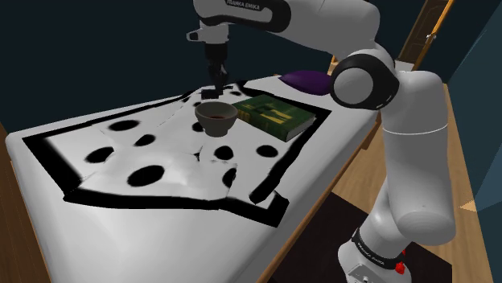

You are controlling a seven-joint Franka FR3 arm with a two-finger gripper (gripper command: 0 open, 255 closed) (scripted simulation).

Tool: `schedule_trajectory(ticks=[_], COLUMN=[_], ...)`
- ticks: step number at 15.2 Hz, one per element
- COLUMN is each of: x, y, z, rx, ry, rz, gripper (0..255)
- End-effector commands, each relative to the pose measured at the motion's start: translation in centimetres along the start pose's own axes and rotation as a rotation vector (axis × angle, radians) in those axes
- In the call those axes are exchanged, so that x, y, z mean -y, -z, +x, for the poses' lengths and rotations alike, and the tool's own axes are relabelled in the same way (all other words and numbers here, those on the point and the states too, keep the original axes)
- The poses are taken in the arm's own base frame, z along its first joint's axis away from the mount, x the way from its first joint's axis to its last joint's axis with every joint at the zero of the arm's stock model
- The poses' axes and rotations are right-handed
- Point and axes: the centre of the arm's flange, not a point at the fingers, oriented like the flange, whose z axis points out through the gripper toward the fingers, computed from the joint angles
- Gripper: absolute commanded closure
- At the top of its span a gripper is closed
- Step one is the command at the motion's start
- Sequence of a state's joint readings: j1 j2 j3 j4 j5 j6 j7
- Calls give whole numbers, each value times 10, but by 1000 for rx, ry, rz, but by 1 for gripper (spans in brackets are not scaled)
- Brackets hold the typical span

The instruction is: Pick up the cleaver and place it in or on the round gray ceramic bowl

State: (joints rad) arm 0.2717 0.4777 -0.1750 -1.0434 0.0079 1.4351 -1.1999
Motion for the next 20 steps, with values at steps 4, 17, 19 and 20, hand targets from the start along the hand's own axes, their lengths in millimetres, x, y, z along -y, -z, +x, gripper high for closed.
schedule_trajectory(ticks=[4,17,19,20], x=[-1,-2,-2,-2], y=[-26,-45,-45,-45], z=[3,5,5,5], rx=[0,0,0,0], ry=[0,0,0,0], rz=[-1,-1,-1,-1], gripper=[255,0,0,0])
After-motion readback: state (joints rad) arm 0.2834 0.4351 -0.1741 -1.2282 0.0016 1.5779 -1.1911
